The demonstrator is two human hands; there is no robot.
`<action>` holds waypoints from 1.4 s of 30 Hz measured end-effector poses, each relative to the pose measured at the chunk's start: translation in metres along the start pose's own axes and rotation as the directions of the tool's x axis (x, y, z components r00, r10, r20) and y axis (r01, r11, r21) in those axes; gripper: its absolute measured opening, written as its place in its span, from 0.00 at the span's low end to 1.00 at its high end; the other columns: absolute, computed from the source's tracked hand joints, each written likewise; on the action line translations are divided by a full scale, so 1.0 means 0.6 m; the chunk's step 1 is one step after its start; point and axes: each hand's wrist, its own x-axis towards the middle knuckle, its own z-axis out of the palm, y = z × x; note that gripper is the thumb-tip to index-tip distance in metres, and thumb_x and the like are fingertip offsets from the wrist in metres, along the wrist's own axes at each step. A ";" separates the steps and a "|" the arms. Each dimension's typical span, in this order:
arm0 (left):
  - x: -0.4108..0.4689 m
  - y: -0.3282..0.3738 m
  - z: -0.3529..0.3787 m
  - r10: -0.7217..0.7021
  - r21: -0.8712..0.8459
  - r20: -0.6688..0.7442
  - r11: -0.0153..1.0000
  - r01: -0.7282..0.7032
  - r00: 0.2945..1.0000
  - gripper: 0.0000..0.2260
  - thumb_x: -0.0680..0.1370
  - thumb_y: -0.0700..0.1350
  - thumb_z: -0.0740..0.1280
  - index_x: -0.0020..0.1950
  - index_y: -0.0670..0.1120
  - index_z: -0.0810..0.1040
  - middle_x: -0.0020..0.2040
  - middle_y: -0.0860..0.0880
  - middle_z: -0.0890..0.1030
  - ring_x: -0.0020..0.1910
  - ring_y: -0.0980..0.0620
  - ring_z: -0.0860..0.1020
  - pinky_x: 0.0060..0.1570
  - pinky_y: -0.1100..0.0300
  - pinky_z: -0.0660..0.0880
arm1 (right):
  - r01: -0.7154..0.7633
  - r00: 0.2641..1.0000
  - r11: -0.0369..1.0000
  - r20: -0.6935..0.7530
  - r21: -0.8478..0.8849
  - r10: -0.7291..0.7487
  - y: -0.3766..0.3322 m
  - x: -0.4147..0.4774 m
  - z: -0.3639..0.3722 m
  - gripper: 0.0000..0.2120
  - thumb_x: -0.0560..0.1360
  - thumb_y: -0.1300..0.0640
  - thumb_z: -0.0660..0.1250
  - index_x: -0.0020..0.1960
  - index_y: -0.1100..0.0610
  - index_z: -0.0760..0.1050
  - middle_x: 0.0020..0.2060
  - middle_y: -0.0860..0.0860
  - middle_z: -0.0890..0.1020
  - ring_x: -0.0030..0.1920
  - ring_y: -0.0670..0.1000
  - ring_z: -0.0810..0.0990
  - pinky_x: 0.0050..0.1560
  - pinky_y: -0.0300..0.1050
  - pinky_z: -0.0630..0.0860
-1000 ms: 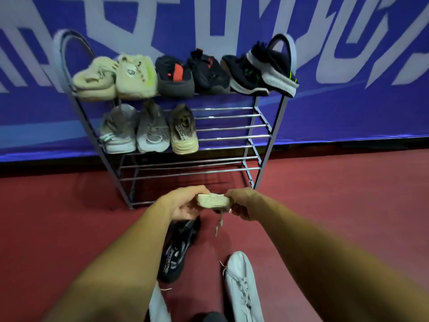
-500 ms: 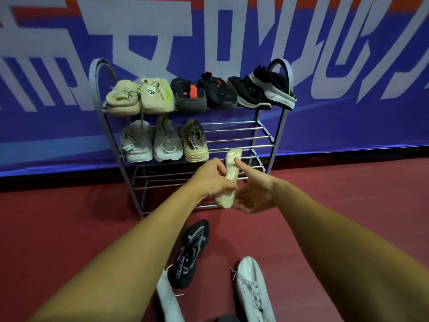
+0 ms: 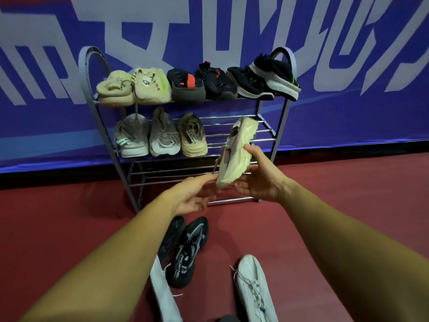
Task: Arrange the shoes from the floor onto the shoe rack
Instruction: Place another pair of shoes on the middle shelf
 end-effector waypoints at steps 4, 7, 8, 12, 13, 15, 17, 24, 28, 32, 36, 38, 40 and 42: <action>0.016 0.008 -0.007 0.013 -0.204 0.058 0.979 -0.001 0.998 0.16 0.71 0.44 0.75 0.56 0.40 0.81 0.41 0.45 0.83 0.37 0.51 0.78 0.31 0.60 0.74 | 0.096 0.994 0.995 -0.047 0.010 -0.095 0.005 0.014 0.013 0.23 0.71 0.35 0.70 0.28 0.51 0.80 0.34 0.48 0.78 0.33 0.47 0.79 0.46 0.42 0.76; 0.024 0.019 -0.010 -0.024 -0.295 0.112 0.954 0.056 0.993 0.19 0.70 0.39 0.75 0.60 0.39 0.79 0.47 0.45 0.77 0.41 0.51 0.75 0.33 0.62 0.76 | 0.153 0.986 0.987 -0.080 0.056 -0.148 0.001 0.027 0.008 0.18 0.73 0.39 0.70 0.39 0.54 0.80 0.34 0.49 0.73 0.36 0.47 0.71 0.49 0.43 0.71; 0.027 0.022 -0.011 -0.037 -0.320 0.117 0.944 0.073 0.992 0.17 0.71 0.38 0.74 0.59 0.38 0.80 0.48 0.45 0.77 0.41 0.52 0.75 0.34 0.63 0.75 | 0.167 0.983 0.983 -0.091 0.073 -0.161 -0.001 0.031 0.007 0.17 0.74 0.40 0.70 0.44 0.55 0.80 0.34 0.49 0.72 0.36 0.48 0.69 0.49 0.43 0.70; 0.042 0.031 -0.003 -0.026 -0.422 0.114 0.904 0.072 0.993 0.03 0.73 0.39 0.74 0.41 0.40 0.83 0.43 0.45 0.81 0.40 0.53 0.76 0.32 0.66 0.69 | 0.281 0.955 0.945 -0.145 0.165 -0.259 -0.009 0.056 0.012 0.13 0.77 0.44 0.70 0.40 0.51 0.80 0.28 0.46 0.72 0.28 0.45 0.70 0.38 0.38 0.73; 0.048 0.033 0.000 0.000 -0.453 0.079 0.891 0.036 0.997 0.03 0.73 0.38 0.73 0.45 0.40 0.82 0.43 0.45 0.81 0.39 0.54 0.75 0.30 0.66 0.69 | 0.307 0.946 0.932 -0.165 0.192 -0.278 -0.012 0.063 0.015 0.12 0.78 0.45 0.70 0.41 0.52 0.80 0.29 0.47 0.71 0.28 0.45 0.68 0.37 0.37 0.72; 0.063 0.036 0.007 0.055 -0.489 -0.012 0.871 -0.053 0.998 0.05 0.74 0.35 0.71 0.49 0.39 0.80 0.42 0.43 0.81 0.36 0.53 0.76 0.27 0.66 0.71 | 0.346 0.926 0.916 -0.233 0.204 -0.298 -0.015 0.076 0.016 0.11 0.79 0.48 0.69 0.47 0.56 0.79 0.32 0.49 0.73 0.28 0.46 0.67 0.36 0.39 0.71; 0.077 0.036 0.013 0.102 -0.515 -0.101 0.846 -0.140 0.990 0.03 0.75 0.33 0.69 0.48 0.37 0.79 0.41 0.41 0.81 0.34 0.52 0.76 0.27 0.66 0.72 | 0.335 0.920 0.928 -0.268 0.165 -0.285 -0.013 0.085 0.018 0.12 0.79 0.48 0.68 0.49 0.57 0.79 0.32 0.50 0.73 0.26 0.45 0.65 0.30 0.38 0.68; 0.121 0.035 0.035 0.140 -0.534 -0.272 0.801 -0.270 0.952 0.04 0.76 0.34 0.70 0.47 0.41 0.80 0.41 0.46 0.81 0.37 0.55 0.77 0.28 0.67 0.72 | 0.220 0.935 0.968 -0.258 -0.125 -0.245 0.003 0.088 -0.003 0.12 0.74 0.49 0.74 0.50 0.56 0.79 0.32 0.48 0.83 0.27 0.44 0.78 0.26 0.36 0.67; 0.138 0.044 0.054 0.146 -0.564 -0.276 0.776 -0.282 0.950 0.12 0.76 0.36 0.71 0.58 0.44 0.79 0.39 0.49 0.80 0.34 0.56 0.75 0.27 0.69 0.71 | 0.301 0.915 0.950 -0.255 -0.084 -0.313 -0.004 0.102 -0.018 0.07 0.73 0.58 0.75 0.42 0.56 0.76 0.25 0.44 0.74 0.23 0.42 0.68 0.27 0.37 0.62; 0.148 0.053 0.059 0.148 -0.570 -0.233 0.780 -0.258 0.961 0.08 0.75 0.37 0.72 0.48 0.49 0.79 0.37 0.52 0.81 0.33 0.59 0.77 0.28 0.70 0.65 | 0.354 0.877 0.935 -0.359 0.031 -0.320 -0.010 0.126 -0.017 0.07 0.72 0.67 0.71 0.43 0.57 0.76 0.27 0.49 0.76 0.27 0.44 0.70 0.31 0.37 0.64; 0.160 0.048 0.057 0.136 -0.537 -0.176 0.817 -0.211 0.975 0.05 0.76 0.41 0.72 0.45 0.51 0.79 0.37 0.54 0.80 0.34 0.60 0.75 0.32 0.68 0.61 | 0.378 0.839 0.925 -0.439 0.044 -0.322 -0.011 0.152 -0.008 0.06 0.70 0.68 0.68 0.39 0.58 0.77 0.27 0.49 0.75 0.28 0.45 0.69 0.32 0.38 0.65; 0.167 0.047 0.060 0.128 -0.534 -0.177 0.820 -0.204 0.976 0.05 0.76 0.42 0.72 0.47 0.51 0.79 0.38 0.54 0.80 0.35 0.59 0.74 0.33 0.67 0.60 | 0.378 0.824 0.926 -0.462 0.015 -0.329 -0.006 0.163 -0.005 0.05 0.70 0.67 0.68 0.41 0.58 0.77 0.25 0.48 0.73 0.27 0.44 0.69 0.30 0.37 0.65; 0.176 0.051 0.064 0.134 -0.539 -0.196 0.813 -0.221 0.971 0.05 0.76 0.42 0.71 0.48 0.51 0.79 0.39 0.54 0.80 0.35 0.58 0.74 0.34 0.66 0.59 | 0.403 0.807 0.915 -0.477 0.014 -0.348 -0.004 0.172 -0.002 0.05 0.71 0.67 0.68 0.44 0.59 0.78 0.26 0.46 0.75 0.28 0.43 0.71 0.30 0.36 0.68; 0.185 0.055 0.070 0.144 -0.544 -0.210 0.805 -0.238 0.967 0.05 0.76 0.42 0.71 0.48 0.51 0.78 0.40 0.54 0.80 0.35 0.58 0.73 0.34 0.66 0.59 | 0.430 0.794 0.903 -0.481 0.009 -0.373 -0.008 0.178 0.001 0.04 0.73 0.66 0.68 0.45 0.59 0.79 0.27 0.46 0.76 0.29 0.43 0.73 0.33 0.37 0.69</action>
